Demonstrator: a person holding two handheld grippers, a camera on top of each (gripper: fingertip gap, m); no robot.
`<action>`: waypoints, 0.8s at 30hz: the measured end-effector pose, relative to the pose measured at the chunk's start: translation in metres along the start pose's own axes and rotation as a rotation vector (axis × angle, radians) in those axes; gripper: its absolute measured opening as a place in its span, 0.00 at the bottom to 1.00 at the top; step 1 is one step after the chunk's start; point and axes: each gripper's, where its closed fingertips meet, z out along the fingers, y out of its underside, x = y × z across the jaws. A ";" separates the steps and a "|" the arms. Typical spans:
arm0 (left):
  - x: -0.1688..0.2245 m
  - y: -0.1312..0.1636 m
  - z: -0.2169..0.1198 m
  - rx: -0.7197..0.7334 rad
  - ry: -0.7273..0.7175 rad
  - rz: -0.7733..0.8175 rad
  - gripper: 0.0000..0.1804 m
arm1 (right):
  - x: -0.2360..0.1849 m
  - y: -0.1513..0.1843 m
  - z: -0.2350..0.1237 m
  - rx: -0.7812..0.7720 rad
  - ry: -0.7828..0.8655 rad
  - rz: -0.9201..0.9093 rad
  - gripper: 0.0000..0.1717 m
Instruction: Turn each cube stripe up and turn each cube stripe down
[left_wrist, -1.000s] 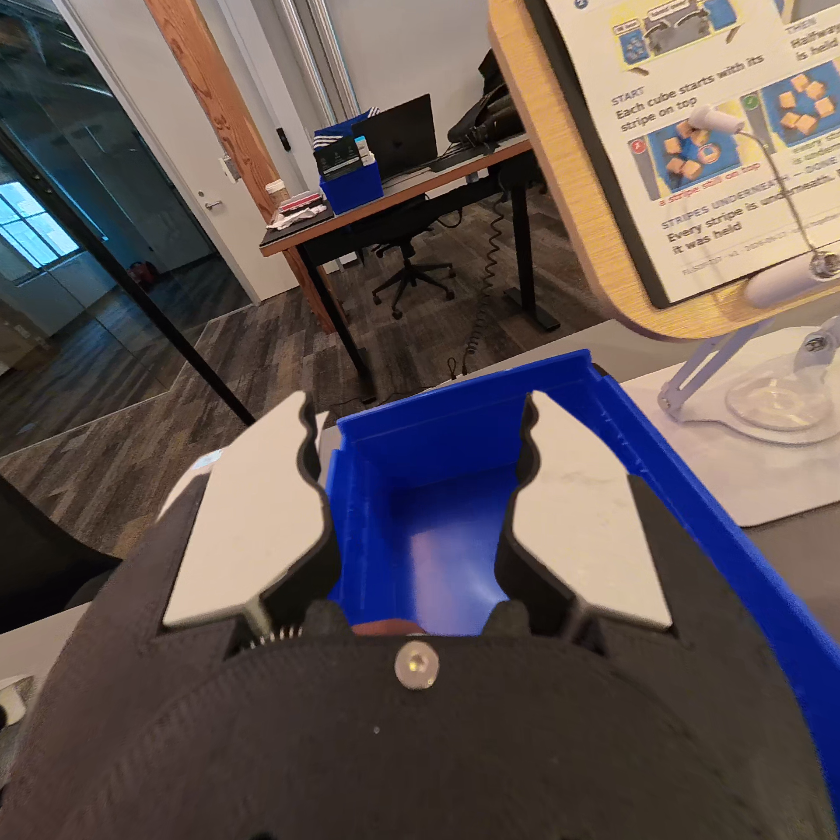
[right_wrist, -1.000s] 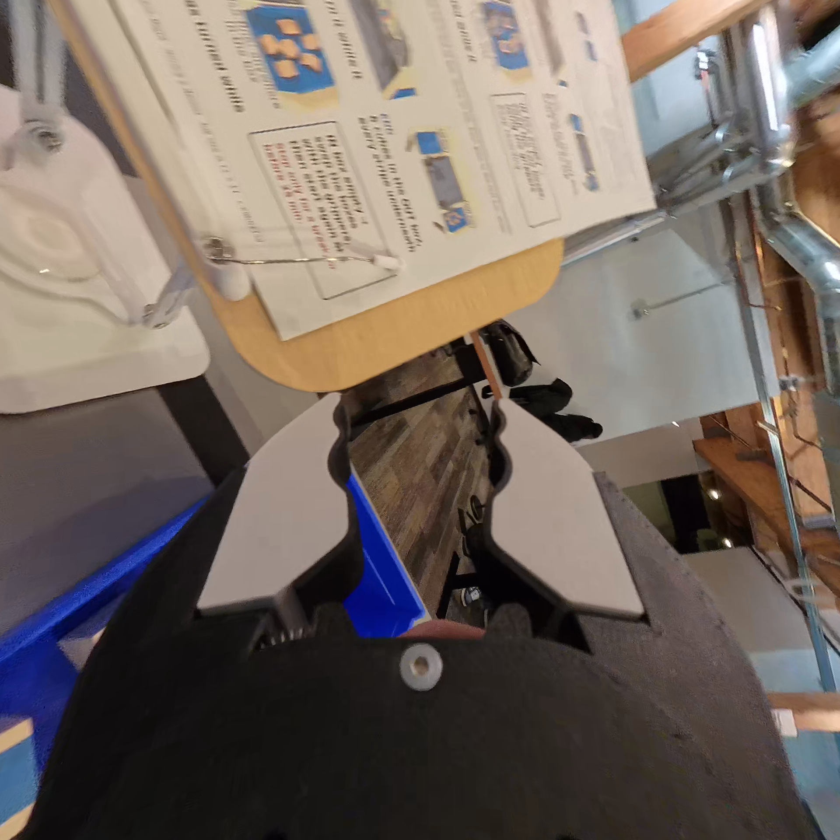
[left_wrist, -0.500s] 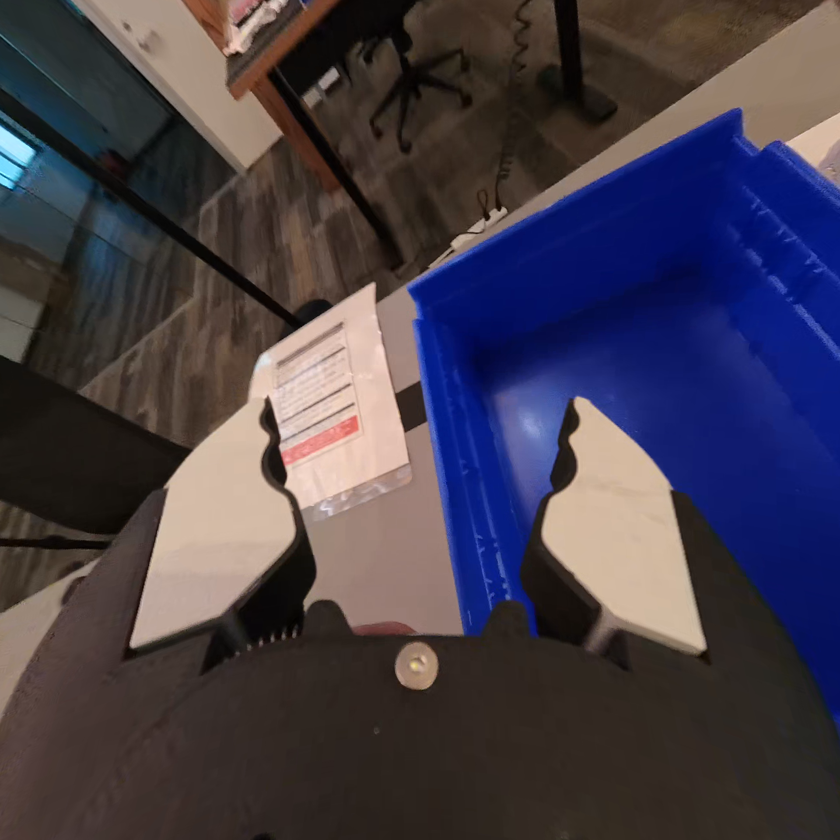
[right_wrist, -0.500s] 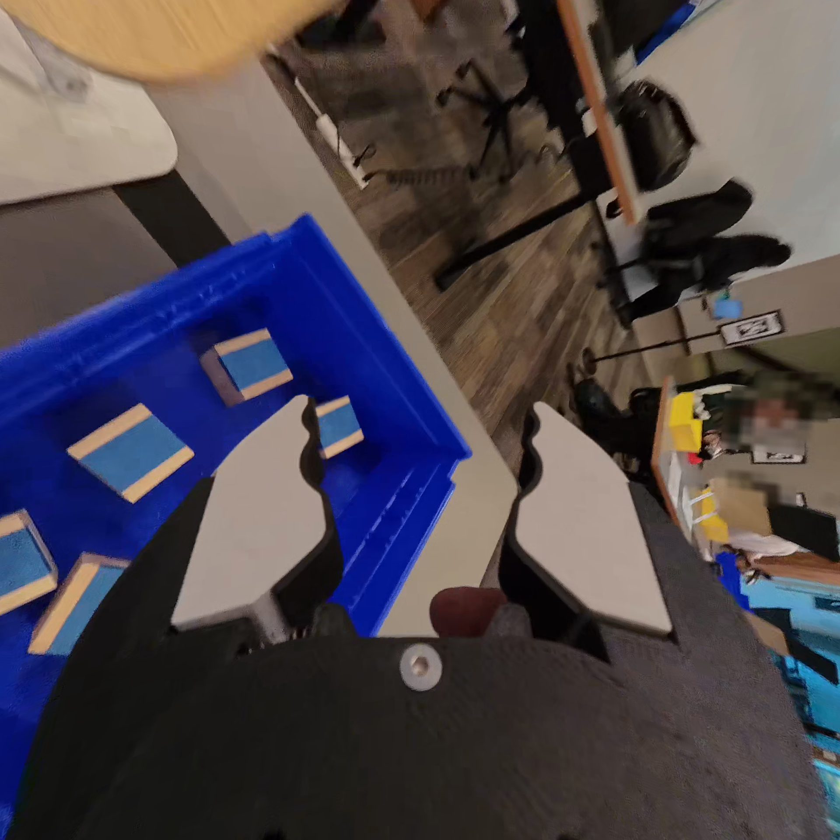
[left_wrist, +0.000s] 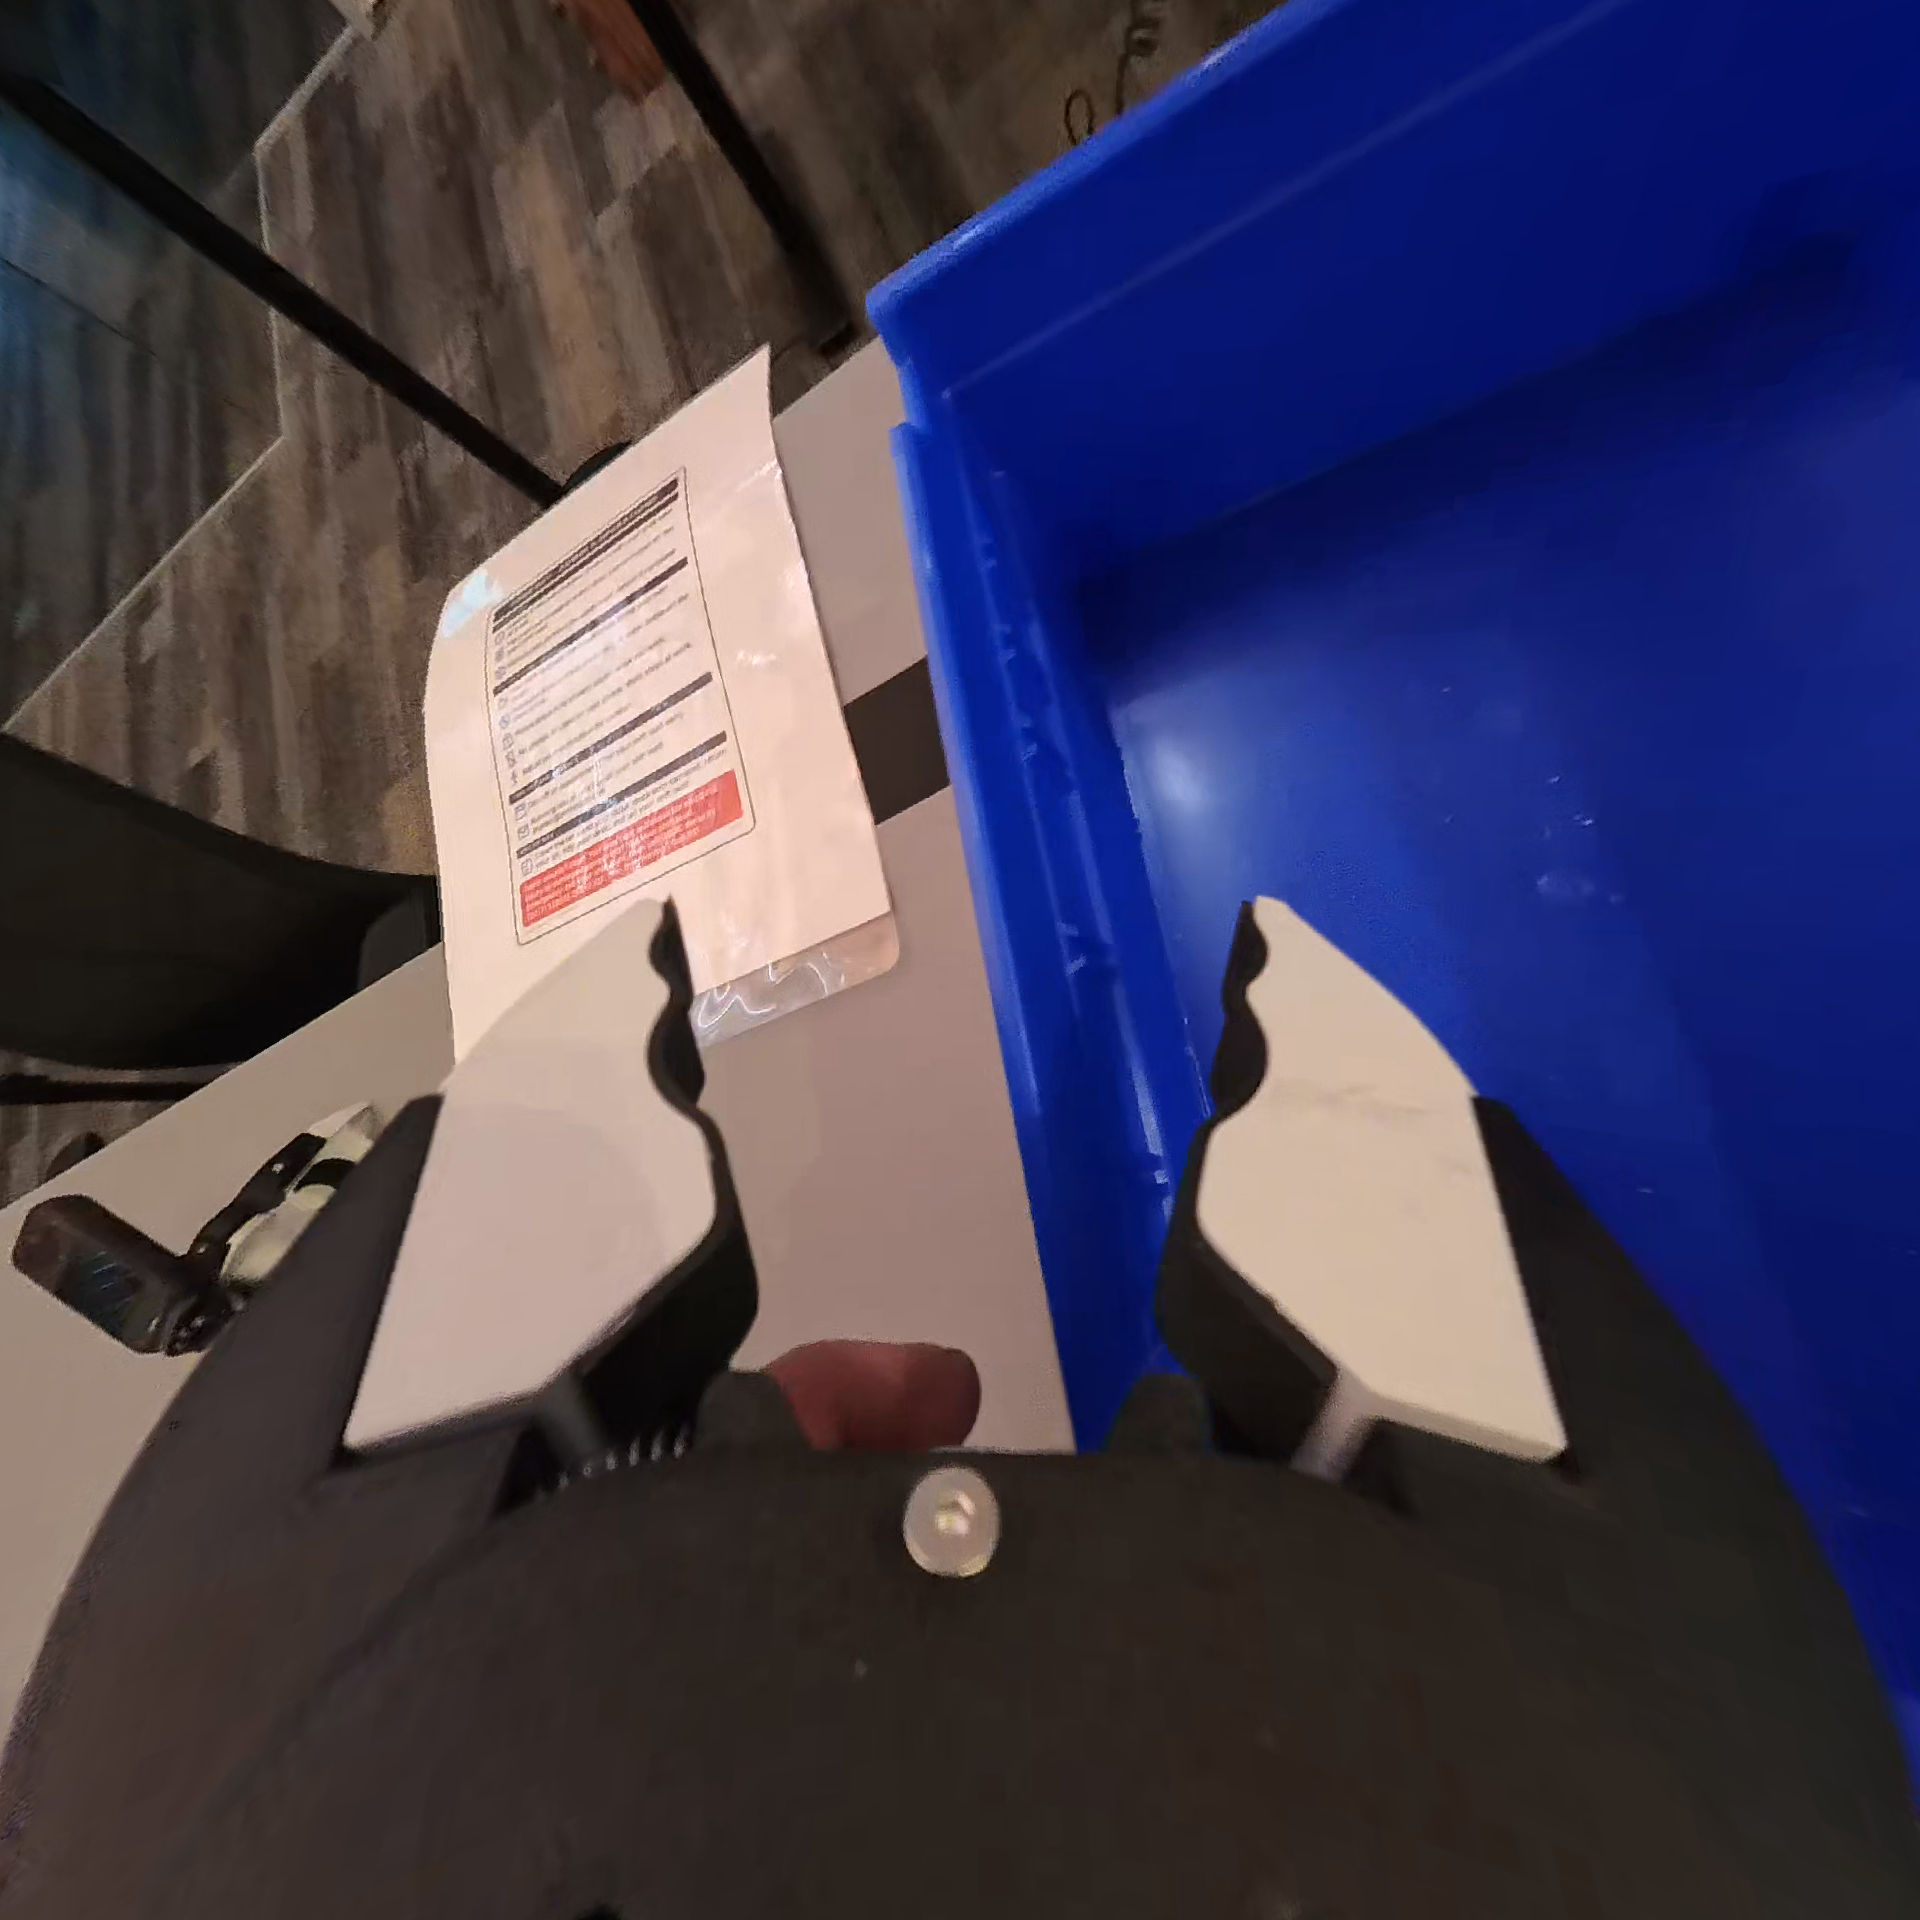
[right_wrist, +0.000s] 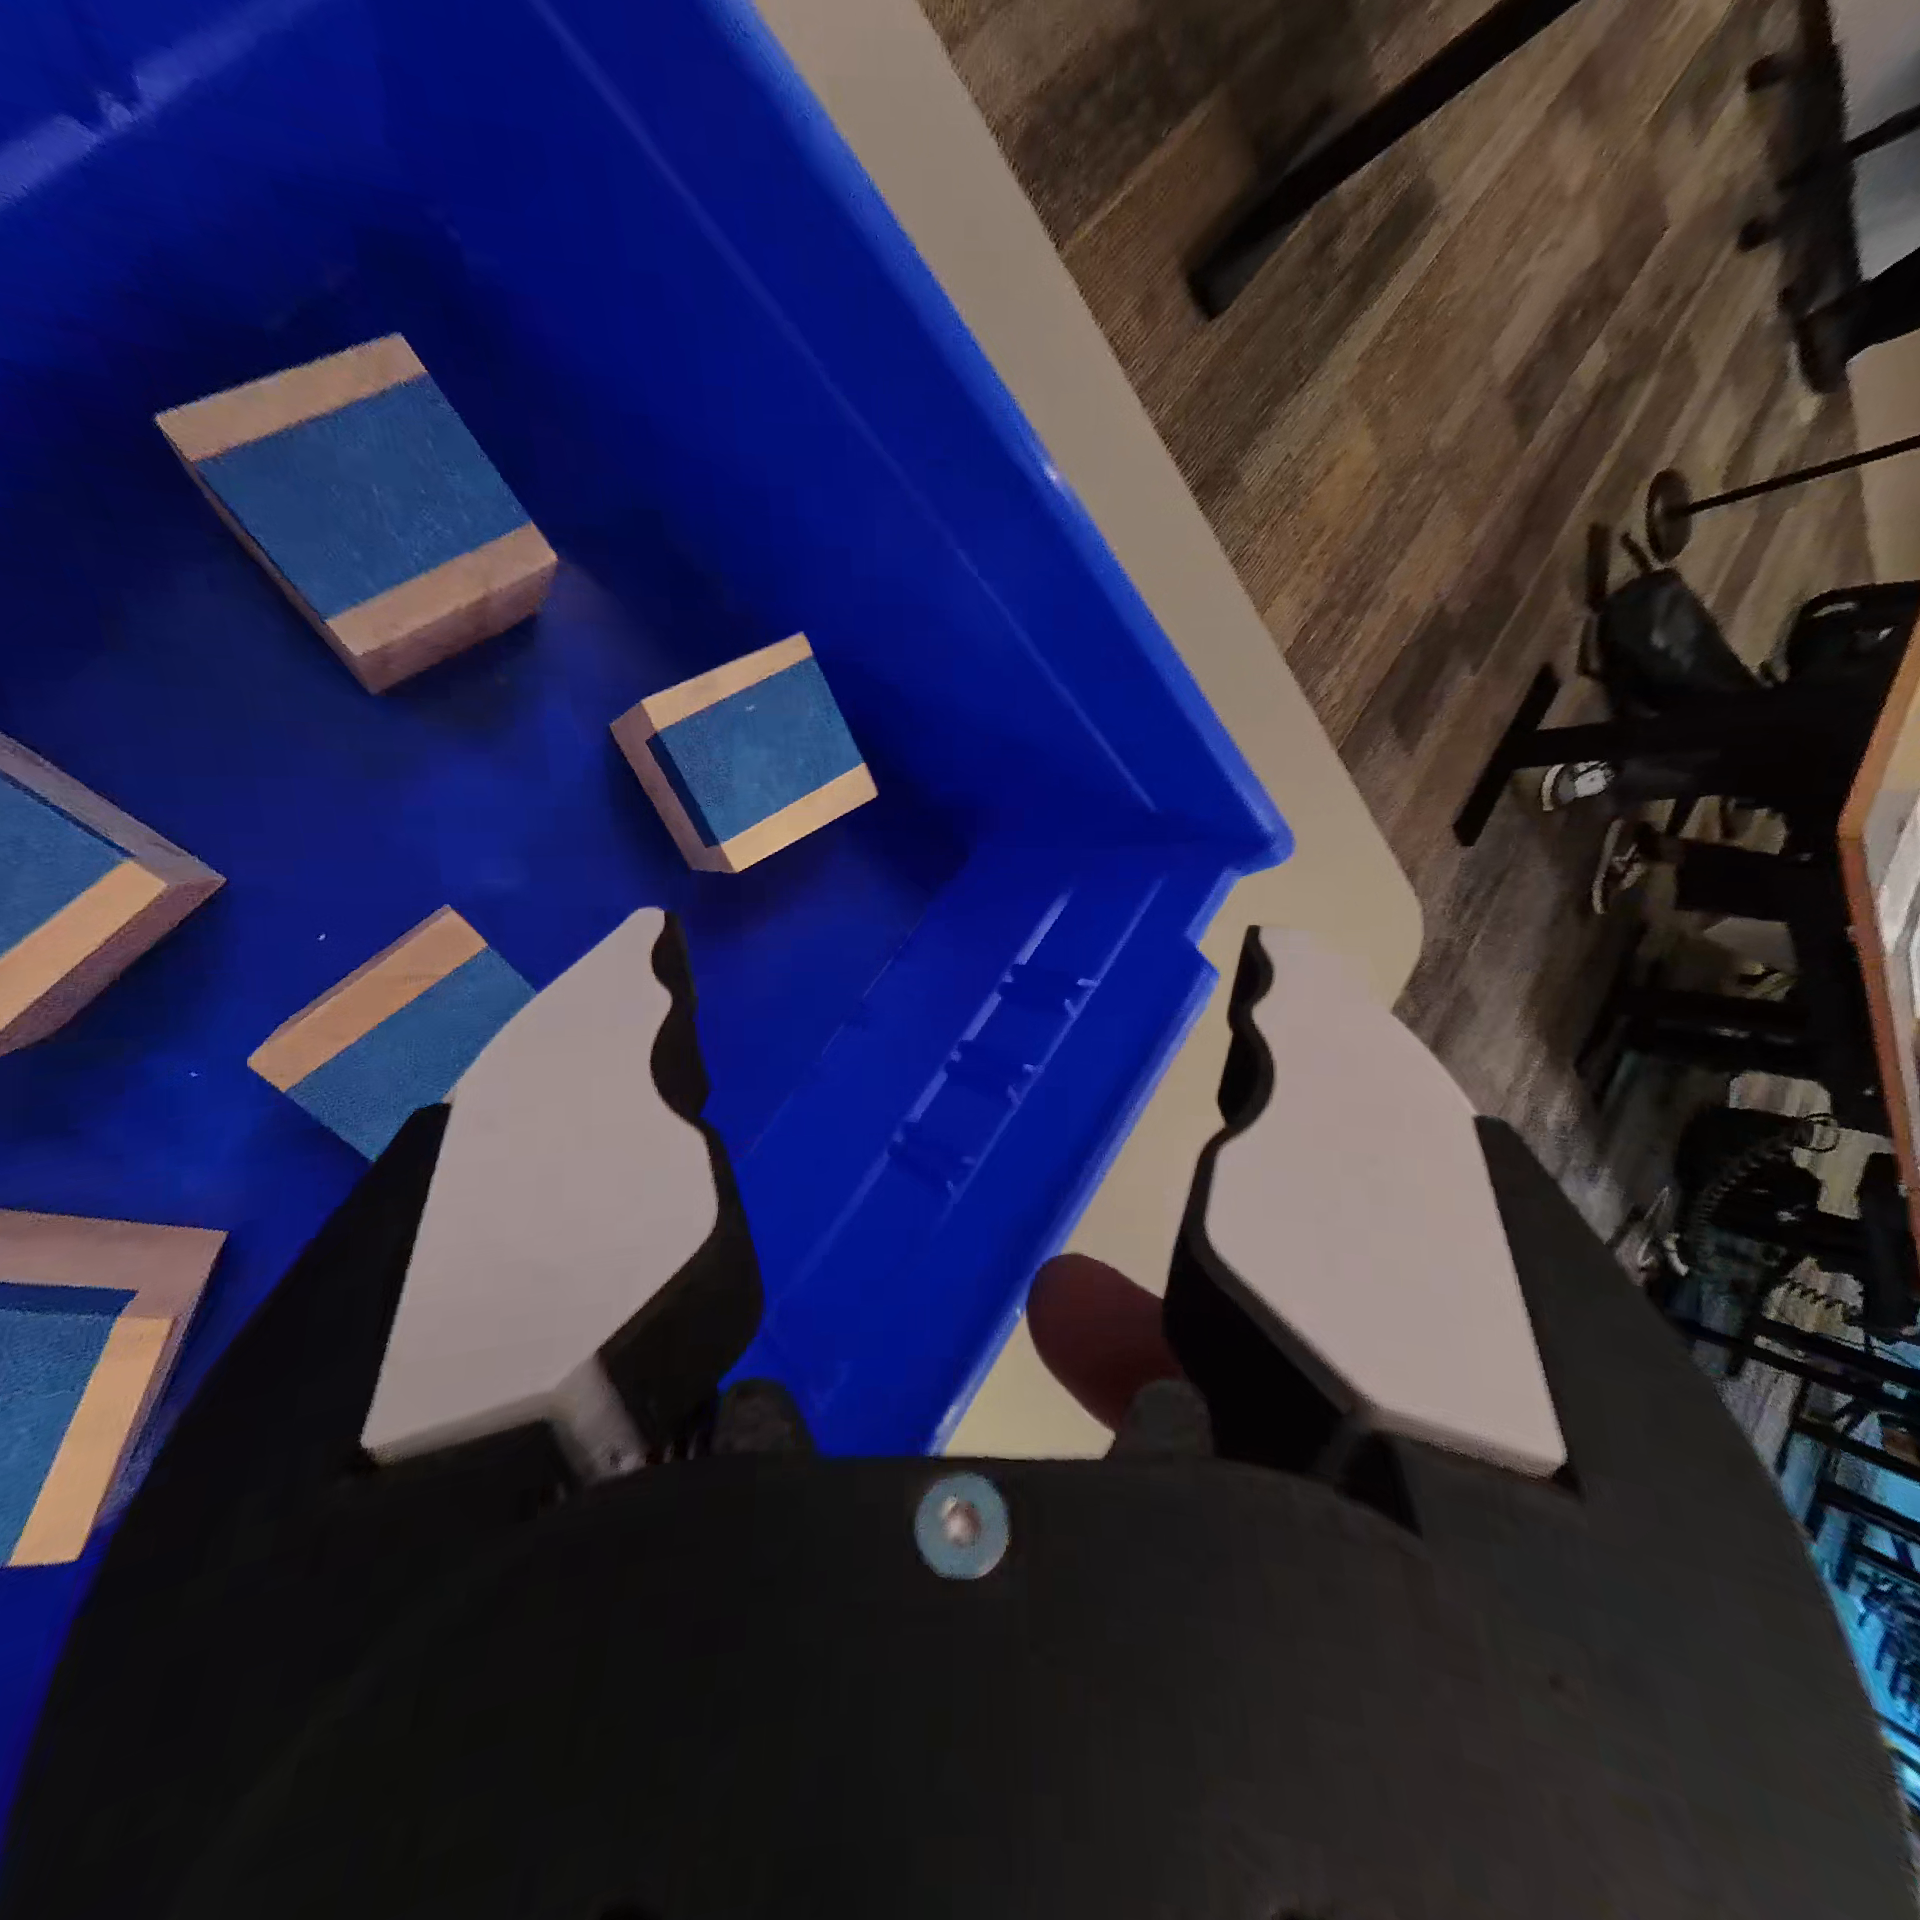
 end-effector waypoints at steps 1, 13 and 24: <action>0.001 0.001 0.000 0.002 0.013 -0.007 0.51 | -0.002 0.003 0.004 -0.014 -0.011 0.006 0.57; 0.030 0.032 0.027 -0.126 0.190 -0.079 0.23 | 0.014 0.022 0.008 -0.092 0.044 0.021 0.39; 0.041 0.028 0.022 -0.094 0.323 -0.183 0.05 | 0.008 0.054 0.016 -0.234 -0.082 0.163 0.32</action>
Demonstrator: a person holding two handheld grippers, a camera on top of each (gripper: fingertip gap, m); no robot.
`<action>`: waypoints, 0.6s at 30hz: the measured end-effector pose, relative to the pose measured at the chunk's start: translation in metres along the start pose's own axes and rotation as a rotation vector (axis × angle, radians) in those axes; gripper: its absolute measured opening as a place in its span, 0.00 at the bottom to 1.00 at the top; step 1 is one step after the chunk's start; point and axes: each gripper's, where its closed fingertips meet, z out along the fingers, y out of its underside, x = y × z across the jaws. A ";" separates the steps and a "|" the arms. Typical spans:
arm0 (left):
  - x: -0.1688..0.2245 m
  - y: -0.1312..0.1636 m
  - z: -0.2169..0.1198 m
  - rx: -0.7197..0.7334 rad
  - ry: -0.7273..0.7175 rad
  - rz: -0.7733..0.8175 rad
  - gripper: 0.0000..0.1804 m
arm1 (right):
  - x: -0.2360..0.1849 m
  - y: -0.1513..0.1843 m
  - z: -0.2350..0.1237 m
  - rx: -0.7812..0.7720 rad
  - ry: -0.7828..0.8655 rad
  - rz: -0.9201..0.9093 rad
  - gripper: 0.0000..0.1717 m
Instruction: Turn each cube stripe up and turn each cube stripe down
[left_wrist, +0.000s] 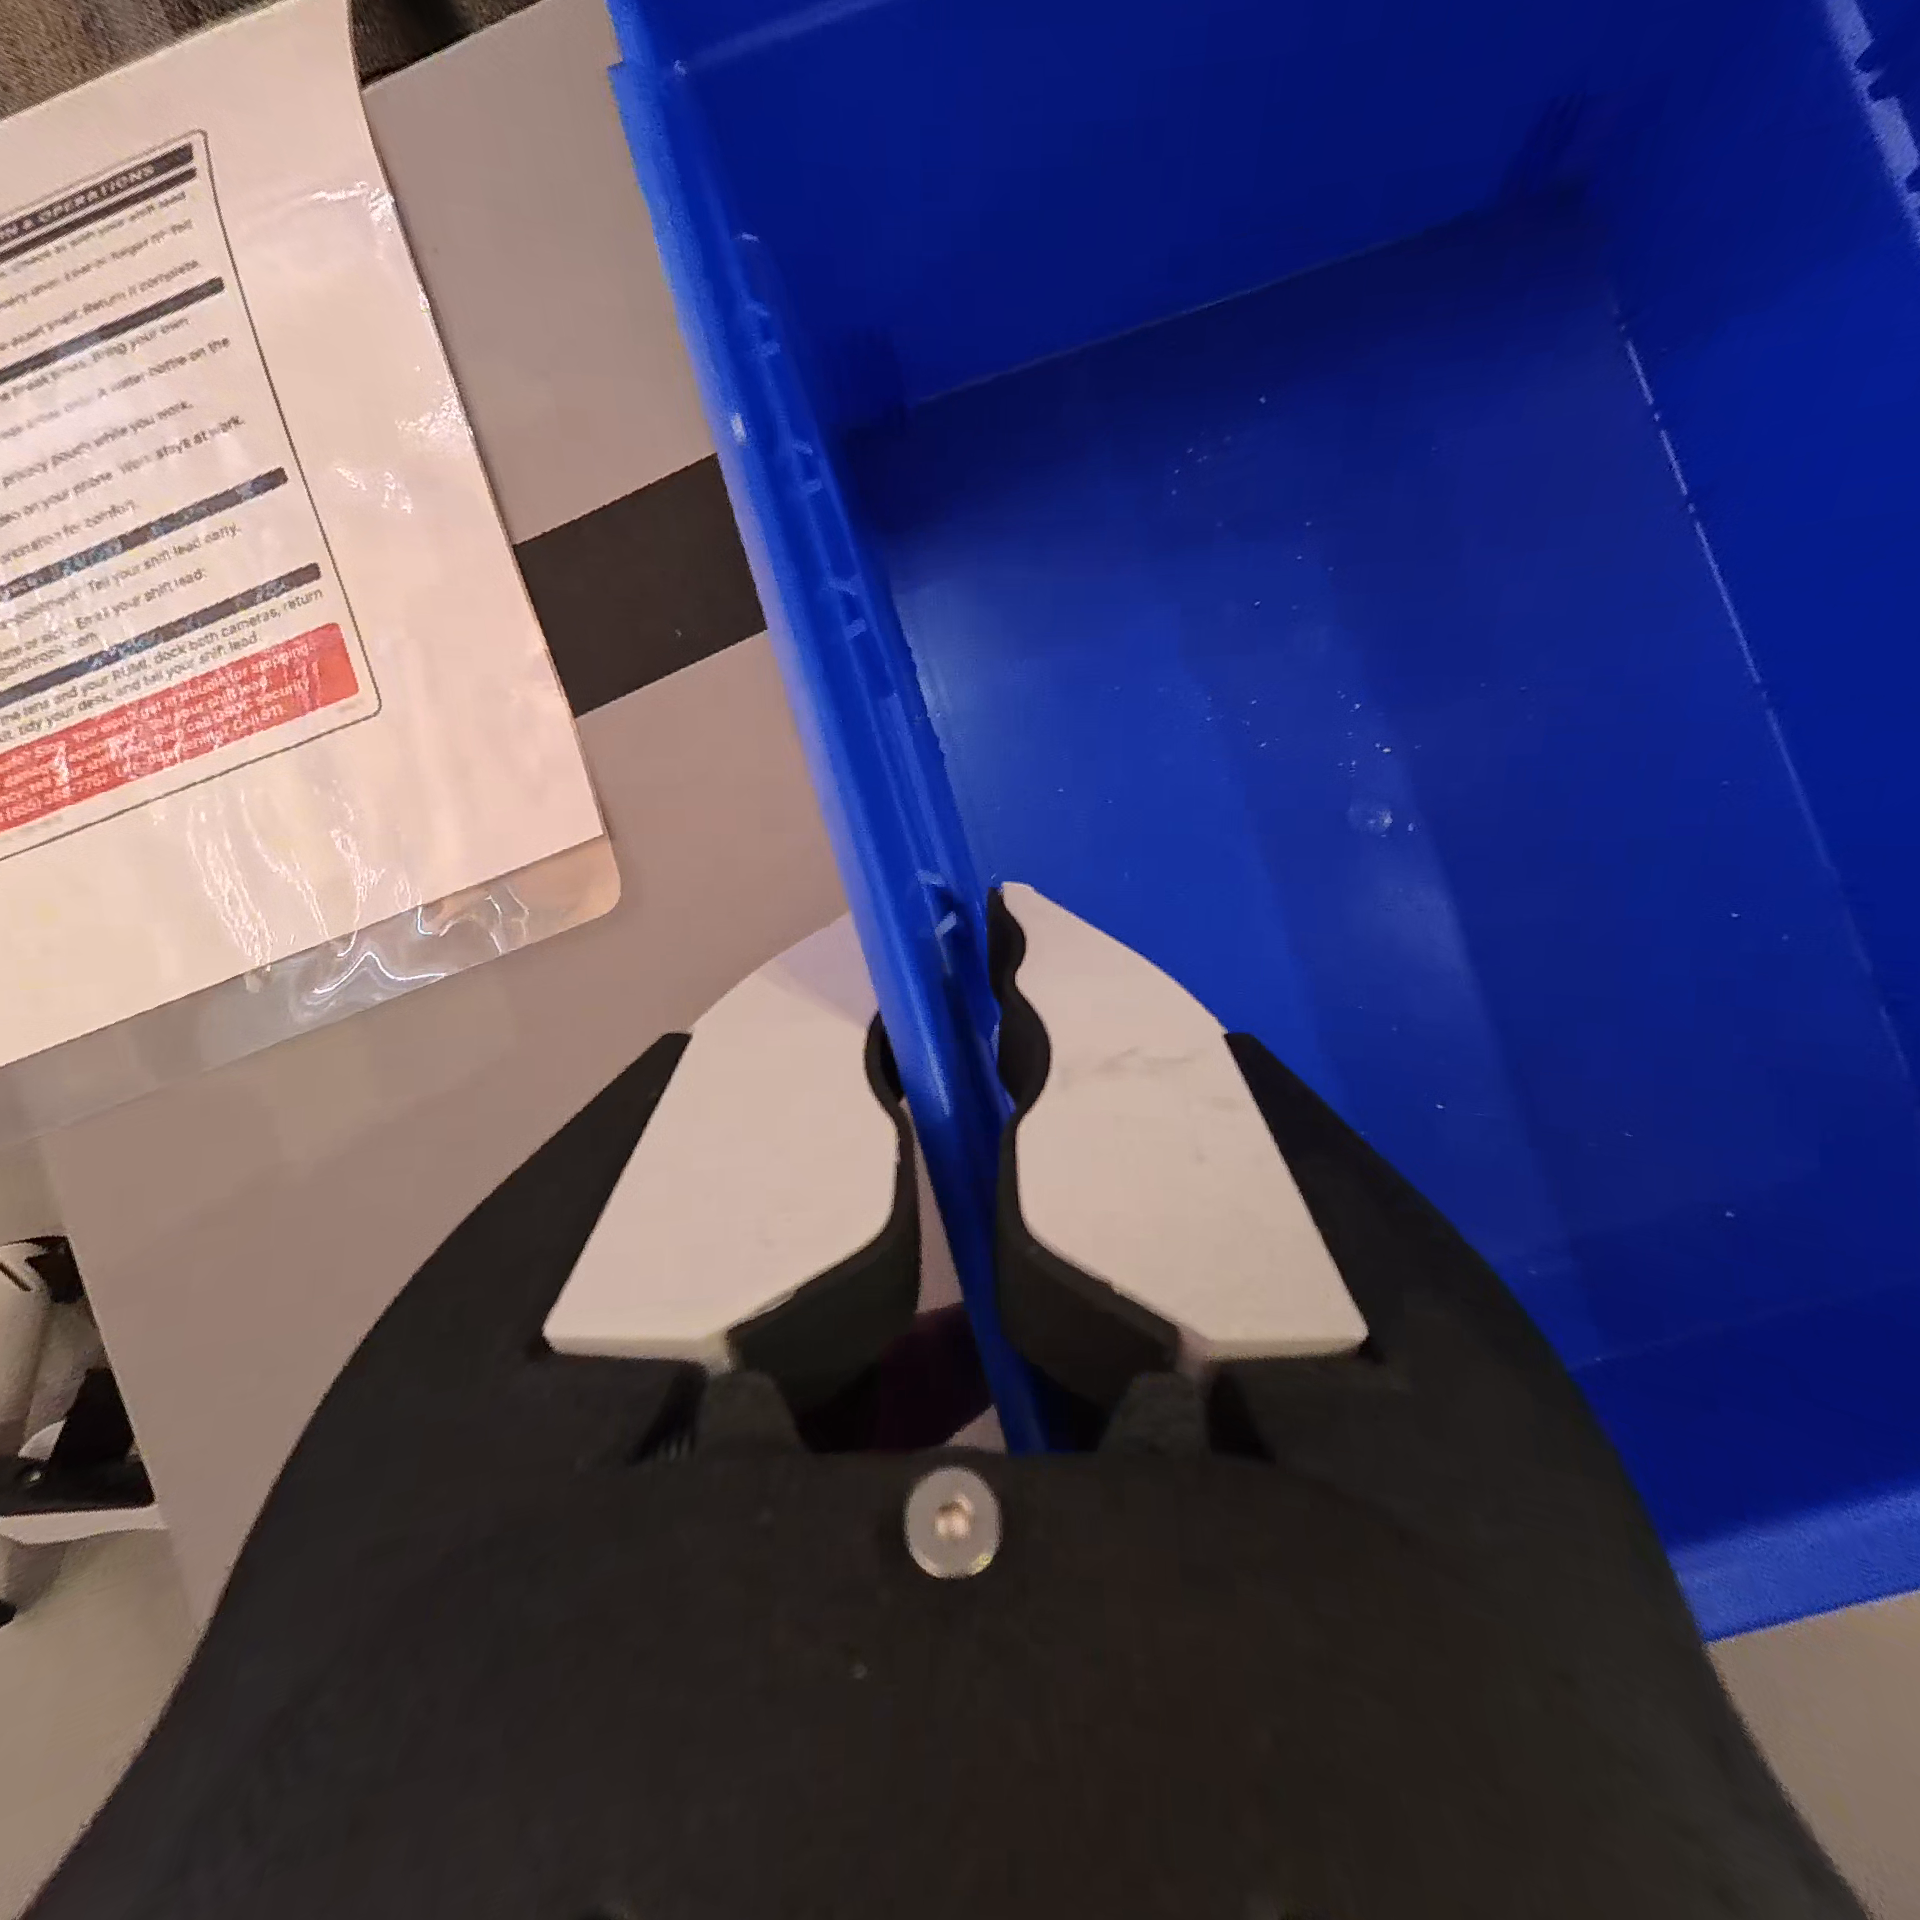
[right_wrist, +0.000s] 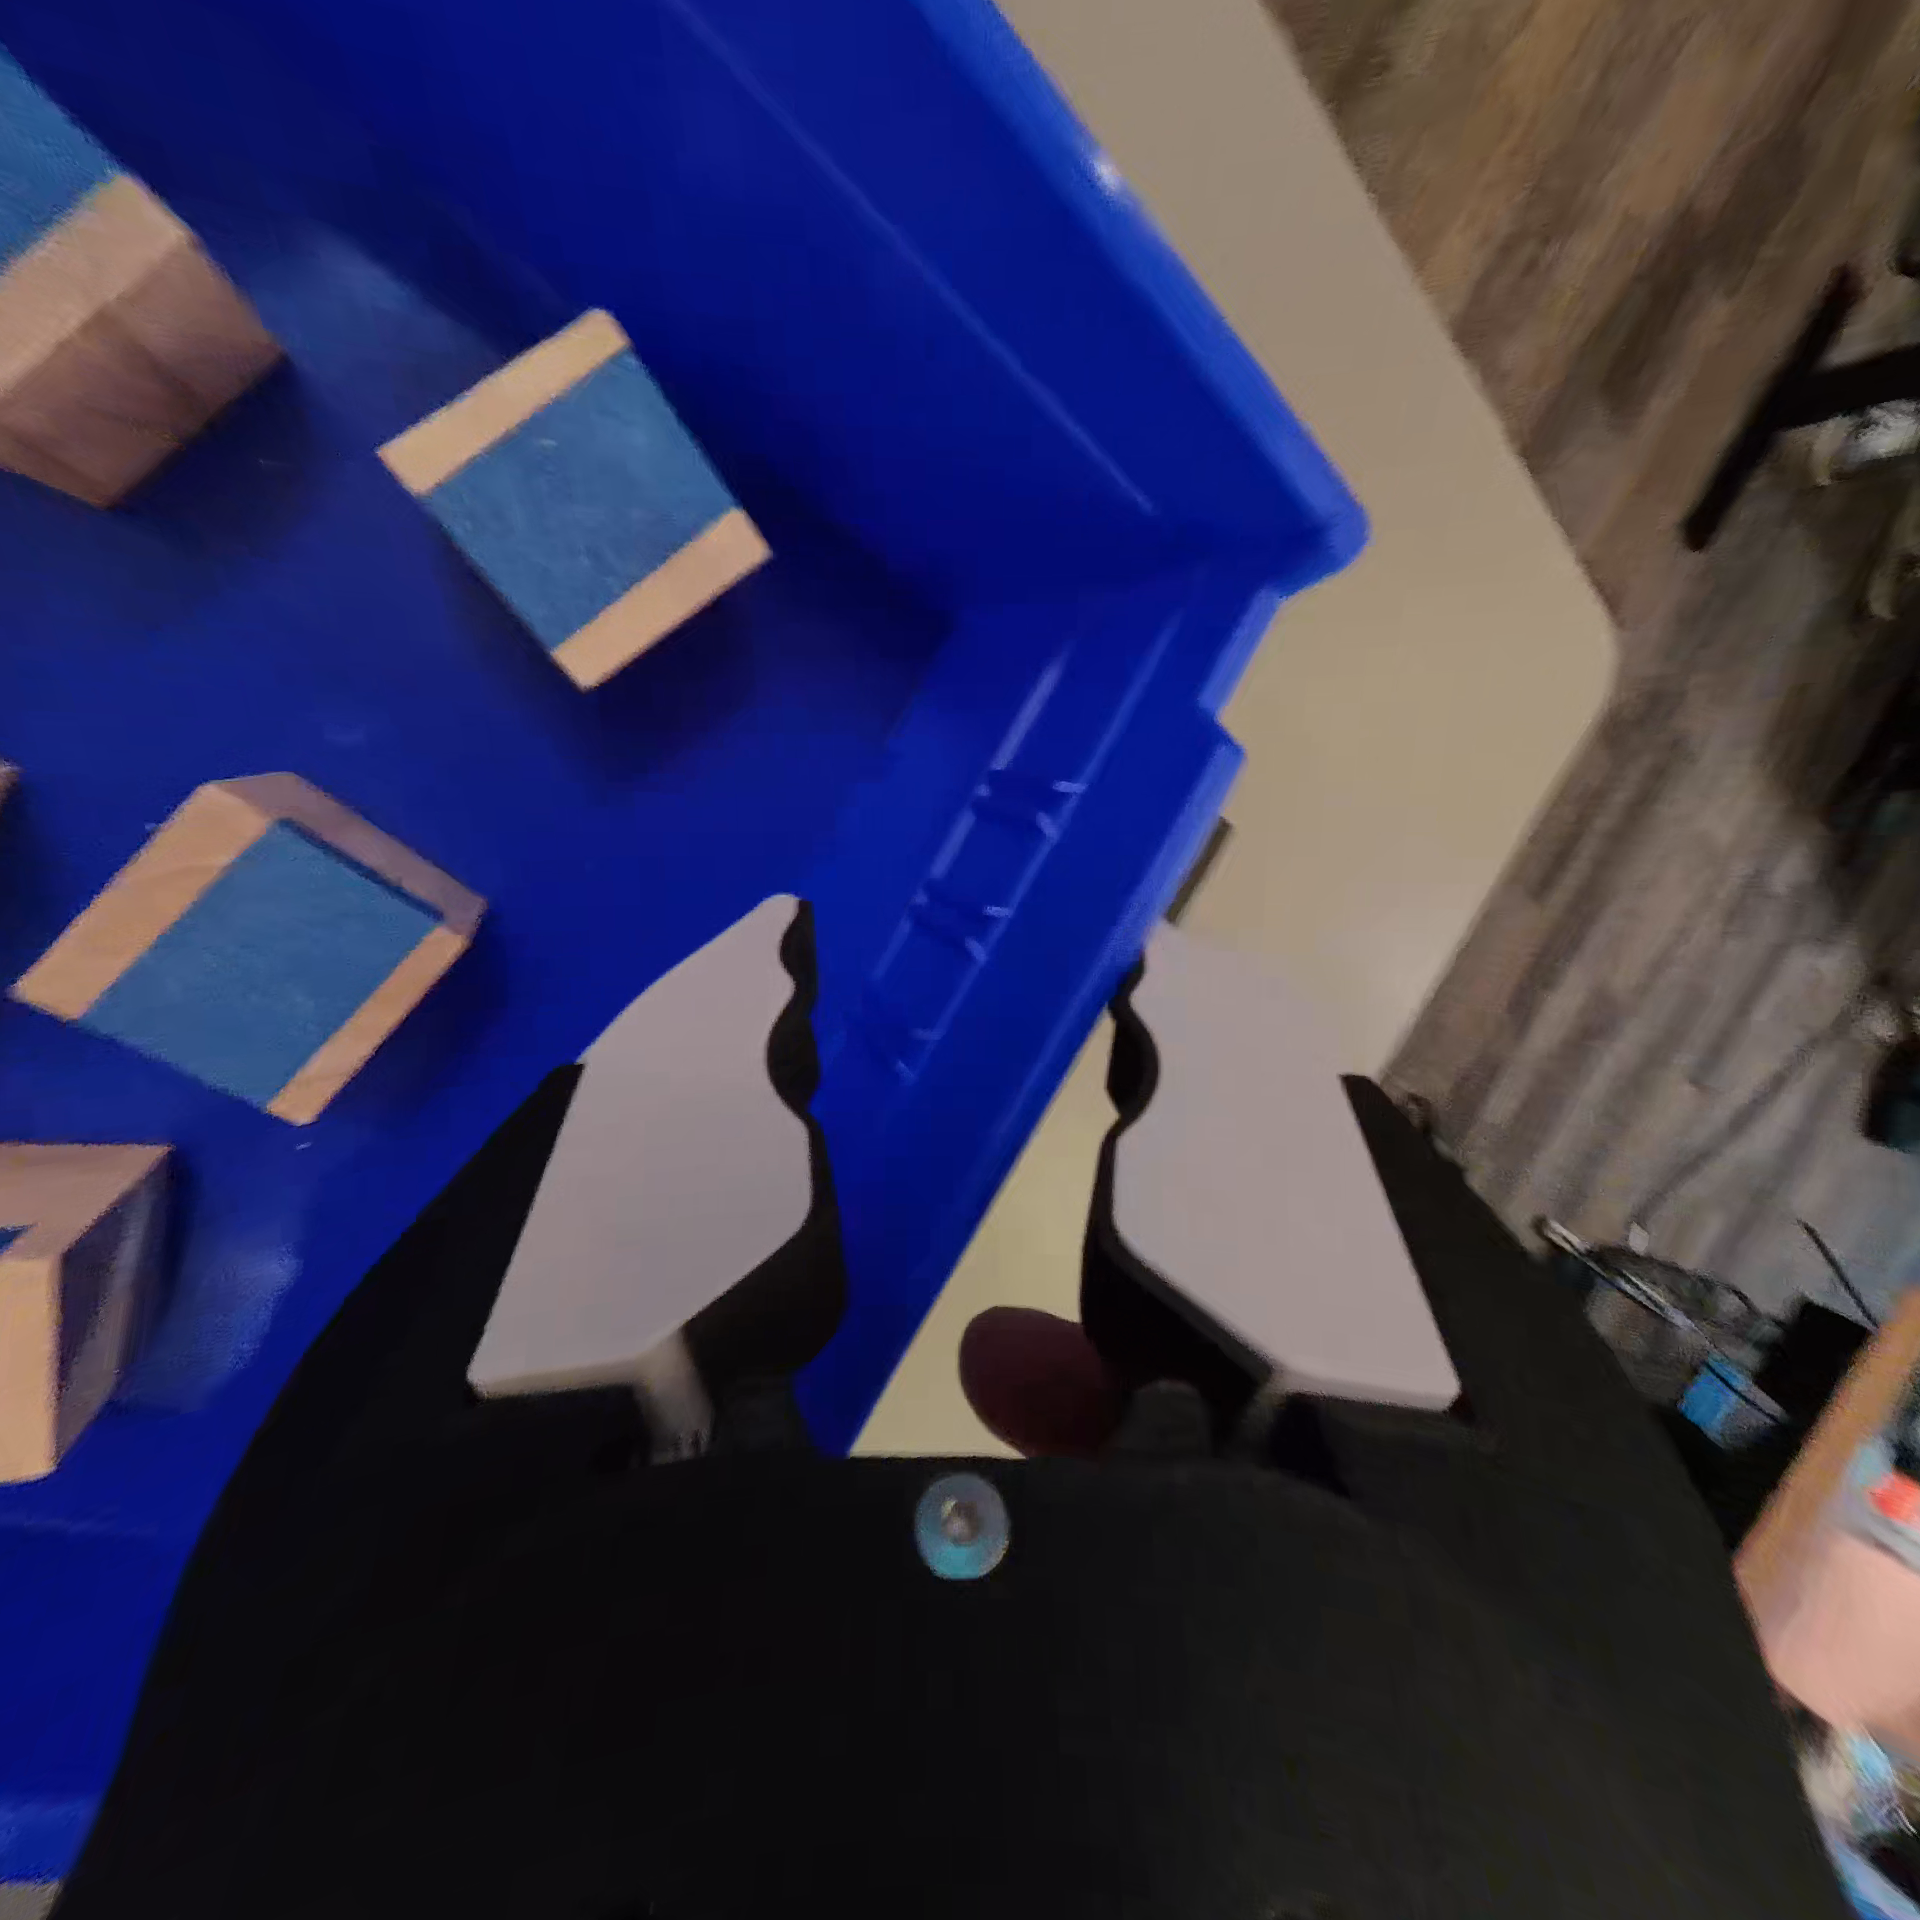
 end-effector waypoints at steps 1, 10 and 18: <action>0.000 0.000 0.000 0.000 0.002 -0.003 0.05 | -0.004 -0.001 0.001 0.013 -0.024 0.001 0.35; 0.000 0.000 0.000 0.002 0.007 -0.009 0.05 | -0.008 0.002 -0.003 -0.006 -0.051 -0.012 0.31; 0.001 0.000 0.000 0.002 0.010 0.001 0.05 | -0.023 -0.003 -0.011 0.002 -0.113 -0.051 0.24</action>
